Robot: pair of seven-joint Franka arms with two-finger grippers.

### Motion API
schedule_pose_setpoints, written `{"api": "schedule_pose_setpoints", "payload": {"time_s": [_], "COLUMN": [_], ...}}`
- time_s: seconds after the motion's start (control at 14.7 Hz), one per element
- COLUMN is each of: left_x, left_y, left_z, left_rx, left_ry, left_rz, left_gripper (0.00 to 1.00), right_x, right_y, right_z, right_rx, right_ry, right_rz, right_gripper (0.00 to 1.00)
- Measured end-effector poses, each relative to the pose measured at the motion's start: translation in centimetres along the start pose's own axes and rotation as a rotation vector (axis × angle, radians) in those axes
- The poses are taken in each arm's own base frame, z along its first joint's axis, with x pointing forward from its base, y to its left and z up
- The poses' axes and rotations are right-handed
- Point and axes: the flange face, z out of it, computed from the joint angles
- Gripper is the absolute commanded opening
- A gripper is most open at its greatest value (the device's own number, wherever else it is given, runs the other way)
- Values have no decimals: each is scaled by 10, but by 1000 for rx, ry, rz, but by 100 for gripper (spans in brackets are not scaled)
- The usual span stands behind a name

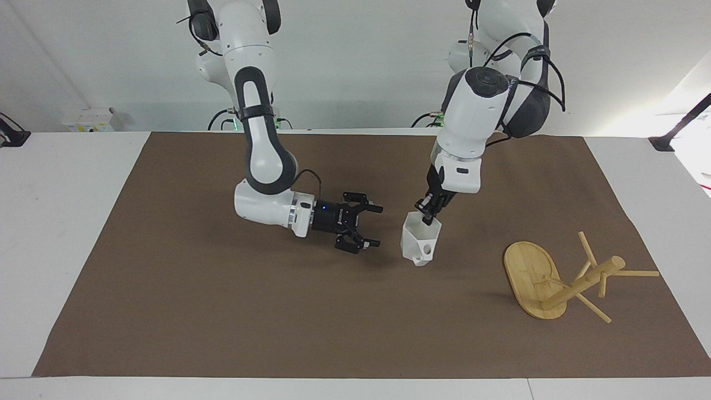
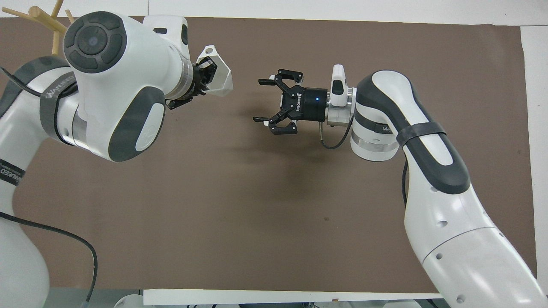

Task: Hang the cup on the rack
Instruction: 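Lift the cup toward the rack while the right gripper withdraws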

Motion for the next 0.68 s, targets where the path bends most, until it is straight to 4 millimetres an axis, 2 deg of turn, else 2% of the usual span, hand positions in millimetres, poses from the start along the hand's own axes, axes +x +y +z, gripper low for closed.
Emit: {"api": "schedule_pose_setpoints", "payload": {"time_s": [0.2, 0.27, 0.41, 0.54, 0.68], "left_x": [35, 48, 68, 75, 76], "left_y": [-7, -16, -45, -86, -126], "left_z": [-4, -1, 7, 19, 33], "left_rx": [-113, -177, -305, -422, -466], "left_ry": [72, 108, 184, 260, 314], "left_rz": [-84, -109, -151, -180, -167], "left_gripper": [0, 0, 0, 0, 0], "right_x": [5, 8, 24, 57, 106], "right_y": [31, 42, 53, 51, 38], "right_z": [-68, -96, -144, -184, -220], "right_rx": [44, 51, 69, 82, 57], "right_ry": [-86, -138, -265, -444, -643], "right_rz": [-66, -68, -56, -43, -9], "right_gripper": [100, 100, 100, 100, 100]}}
